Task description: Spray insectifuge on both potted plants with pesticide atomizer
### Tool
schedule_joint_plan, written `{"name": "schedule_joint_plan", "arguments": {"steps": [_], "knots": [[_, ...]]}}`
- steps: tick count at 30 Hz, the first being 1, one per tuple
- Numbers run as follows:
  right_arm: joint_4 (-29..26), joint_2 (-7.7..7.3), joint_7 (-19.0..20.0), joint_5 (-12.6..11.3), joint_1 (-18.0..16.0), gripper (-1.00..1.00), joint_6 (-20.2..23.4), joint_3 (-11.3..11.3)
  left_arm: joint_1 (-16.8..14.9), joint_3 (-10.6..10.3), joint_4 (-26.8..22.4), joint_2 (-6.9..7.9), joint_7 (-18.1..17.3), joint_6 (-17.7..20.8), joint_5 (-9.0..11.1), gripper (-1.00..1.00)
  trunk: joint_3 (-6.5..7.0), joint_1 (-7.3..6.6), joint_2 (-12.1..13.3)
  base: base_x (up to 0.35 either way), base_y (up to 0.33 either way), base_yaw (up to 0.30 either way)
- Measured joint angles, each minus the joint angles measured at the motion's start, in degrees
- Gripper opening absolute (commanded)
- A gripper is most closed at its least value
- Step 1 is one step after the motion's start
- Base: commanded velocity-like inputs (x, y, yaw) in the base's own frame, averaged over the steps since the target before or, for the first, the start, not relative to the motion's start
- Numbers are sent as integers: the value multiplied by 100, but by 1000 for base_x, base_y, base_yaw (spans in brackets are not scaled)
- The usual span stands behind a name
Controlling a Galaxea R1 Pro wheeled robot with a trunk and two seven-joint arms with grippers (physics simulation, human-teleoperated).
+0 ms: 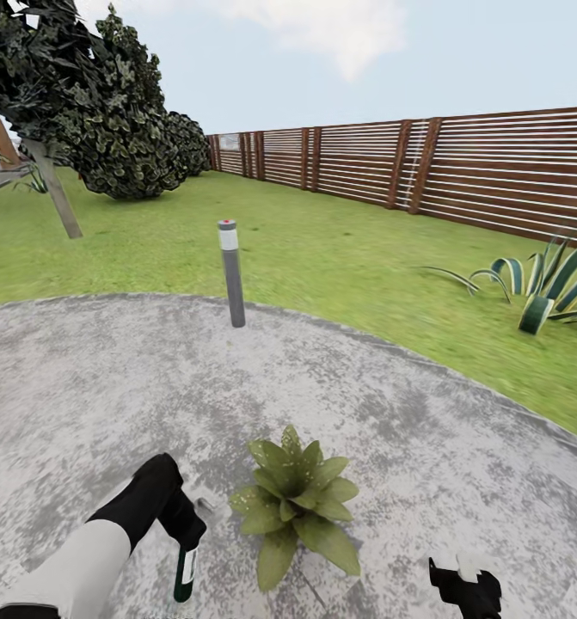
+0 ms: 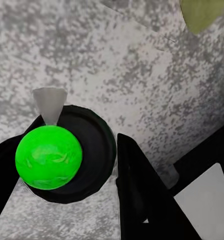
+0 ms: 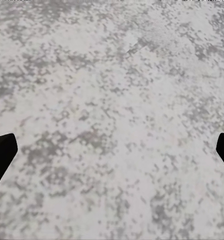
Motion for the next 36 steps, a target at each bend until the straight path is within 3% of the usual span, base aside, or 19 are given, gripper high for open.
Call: {"name": "schedule_joint_plan", "arguments": {"steps": [3,8,11,22,36], "knots": [[1,0,-1,0,-1,100,0,0,0,-2,-1,-8,-6,0,-98,-100,0,0,0,0,-268,255],[1,0,-1,0,-1,100,0,0,-55,3,-10,-25,-635,-23,-785,-100,0,0,0,-6,-272,276],[0,0,0,0,1,100,0,0,-94,5,-9,-14,-754,-26,-957,-100,0,2,0,-136,-253,156],[0,0,2,0,2,100,1,-1,-87,3,-10,-48,-770,-18,-980,-100,0,0,0,-77,-146,19],[0,0,1,0,1,100,1,-1,-37,-12,-6,-60,-760,-18,-988,-100,0,-1,0,26,-16,265]]}}
